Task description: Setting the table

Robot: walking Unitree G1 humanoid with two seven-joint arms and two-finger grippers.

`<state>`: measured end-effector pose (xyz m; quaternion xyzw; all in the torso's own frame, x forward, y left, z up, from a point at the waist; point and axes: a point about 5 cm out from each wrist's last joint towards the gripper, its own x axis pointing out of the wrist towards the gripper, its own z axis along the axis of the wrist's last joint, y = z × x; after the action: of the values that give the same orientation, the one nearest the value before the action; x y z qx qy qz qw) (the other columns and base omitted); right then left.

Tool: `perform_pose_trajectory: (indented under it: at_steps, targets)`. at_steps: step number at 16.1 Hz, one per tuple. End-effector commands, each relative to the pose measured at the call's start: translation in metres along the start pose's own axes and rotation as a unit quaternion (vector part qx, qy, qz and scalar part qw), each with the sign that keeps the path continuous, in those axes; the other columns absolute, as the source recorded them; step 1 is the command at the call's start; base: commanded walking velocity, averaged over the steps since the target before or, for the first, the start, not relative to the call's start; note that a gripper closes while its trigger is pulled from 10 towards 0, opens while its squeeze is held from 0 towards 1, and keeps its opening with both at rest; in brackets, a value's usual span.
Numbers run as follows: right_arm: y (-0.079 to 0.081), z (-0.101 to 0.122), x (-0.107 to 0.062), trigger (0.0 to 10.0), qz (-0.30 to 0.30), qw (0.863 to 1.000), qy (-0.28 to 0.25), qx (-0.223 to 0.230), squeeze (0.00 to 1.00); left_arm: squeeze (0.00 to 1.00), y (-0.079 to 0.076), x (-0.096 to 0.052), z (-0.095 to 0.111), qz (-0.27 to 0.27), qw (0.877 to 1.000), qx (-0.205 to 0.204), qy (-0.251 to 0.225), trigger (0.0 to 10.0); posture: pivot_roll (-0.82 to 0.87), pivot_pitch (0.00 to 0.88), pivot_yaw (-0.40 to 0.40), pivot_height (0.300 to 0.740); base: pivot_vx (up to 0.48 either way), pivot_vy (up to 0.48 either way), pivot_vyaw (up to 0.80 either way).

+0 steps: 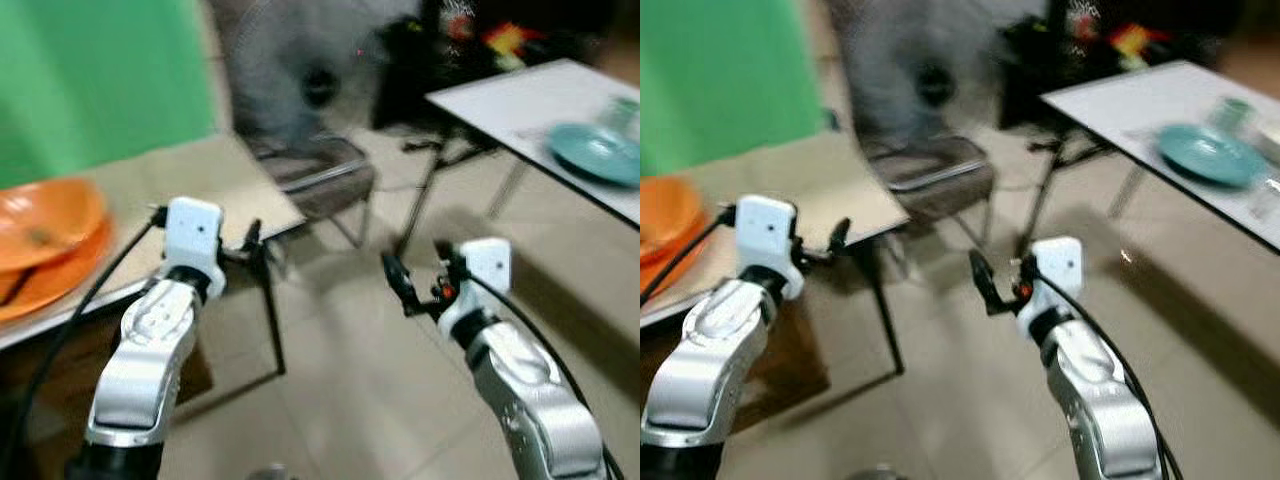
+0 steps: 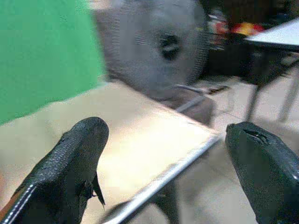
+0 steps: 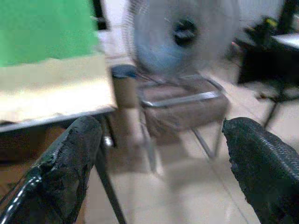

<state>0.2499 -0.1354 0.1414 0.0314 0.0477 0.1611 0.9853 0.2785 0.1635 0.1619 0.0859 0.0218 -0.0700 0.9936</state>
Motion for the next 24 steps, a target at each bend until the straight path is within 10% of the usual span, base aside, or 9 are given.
perform_pose_trajectory:
  at_steps: [1,16,24]
  targets:
    - [-0.006,0.000,-0.001,10.0,-0.009,1.000,0.002,-0.006,0.00,0.00,-0.001,0.002,0.002,0.005,1.000,0.003,-0.002,10.0,0.06,0.000,0.000,0.740,0.000,0.000,0.80]
    - [0.000,-0.002,0.004,10.0,0.021,1.000,0.010,-0.011,0.00,0.00,-0.002,-0.001,0.003,0.004,1.000,-0.011,-0.009,10.0,0.07,0.000,-0.009,0.740,0.106,0.000,0.80]
    - [-0.008,-0.006,-0.003,10.0,-0.019,1.000,0.008,-0.002,0.00,0.00,-0.006,-0.006,-0.004,-0.013,1.000,-0.010,0.004,10.0,0.06,0.000,0.003,0.740,0.273,0.000,0.00]
